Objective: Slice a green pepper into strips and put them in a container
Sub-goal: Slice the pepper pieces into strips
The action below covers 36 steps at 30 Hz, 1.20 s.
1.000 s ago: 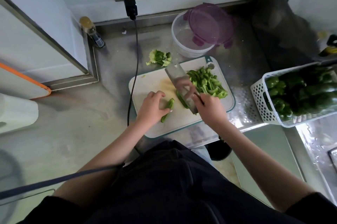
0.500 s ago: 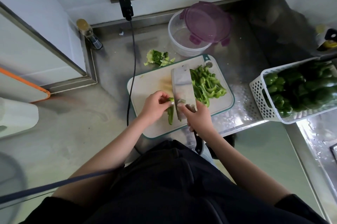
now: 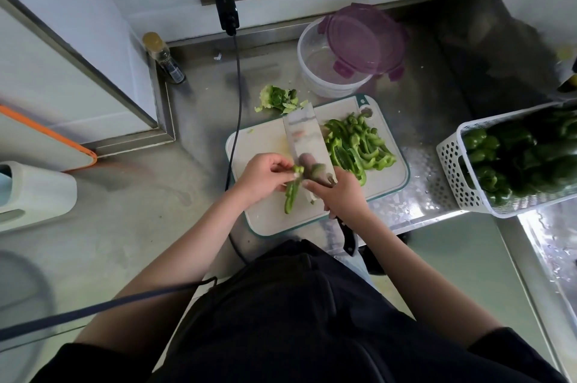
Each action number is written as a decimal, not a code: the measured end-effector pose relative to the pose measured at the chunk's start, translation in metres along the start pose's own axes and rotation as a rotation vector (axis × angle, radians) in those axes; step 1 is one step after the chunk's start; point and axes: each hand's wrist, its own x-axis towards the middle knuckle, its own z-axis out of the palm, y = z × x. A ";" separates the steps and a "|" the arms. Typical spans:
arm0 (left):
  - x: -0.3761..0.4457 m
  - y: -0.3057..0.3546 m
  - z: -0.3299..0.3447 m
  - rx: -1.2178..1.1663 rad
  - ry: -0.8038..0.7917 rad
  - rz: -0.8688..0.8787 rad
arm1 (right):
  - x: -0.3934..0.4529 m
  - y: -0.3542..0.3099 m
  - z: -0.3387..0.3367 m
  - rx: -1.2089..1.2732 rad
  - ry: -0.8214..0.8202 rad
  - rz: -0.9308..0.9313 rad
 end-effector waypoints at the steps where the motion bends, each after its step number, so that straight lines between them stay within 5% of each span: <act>1: 0.000 -0.001 -0.005 -0.040 0.062 -0.007 | 0.001 0.002 0.002 -0.033 0.004 -0.005; 6: -0.002 -0.004 -0.022 -0.117 0.171 -0.011 | 0.004 0.004 0.024 -0.089 -0.080 -0.003; 12: 0.000 -0.004 -0.015 -0.103 0.193 -0.025 | 0.006 -0.005 0.043 -0.838 0.012 -0.151; 14: 0.001 -0.004 -0.013 -0.067 0.204 -0.030 | 0.008 -0.011 0.043 -0.886 0.079 -0.192; 16: 0.001 -0.003 -0.013 -0.032 0.207 -0.012 | 0.014 -0.015 0.038 -0.626 0.131 -0.242; 20: 0.001 0.000 -0.011 -0.041 0.142 0.010 | 0.019 -0.024 0.030 0.074 -0.064 -0.360; 24: 0.001 0.002 -0.008 -0.111 0.134 -0.002 | 0.018 -0.019 0.031 0.144 -0.069 -0.388; 36: 0.008 -0.002 -0.007 -0.502 0.213 -0.098 | 0.022 -0.019 0.010 0.347 0.314 -0.060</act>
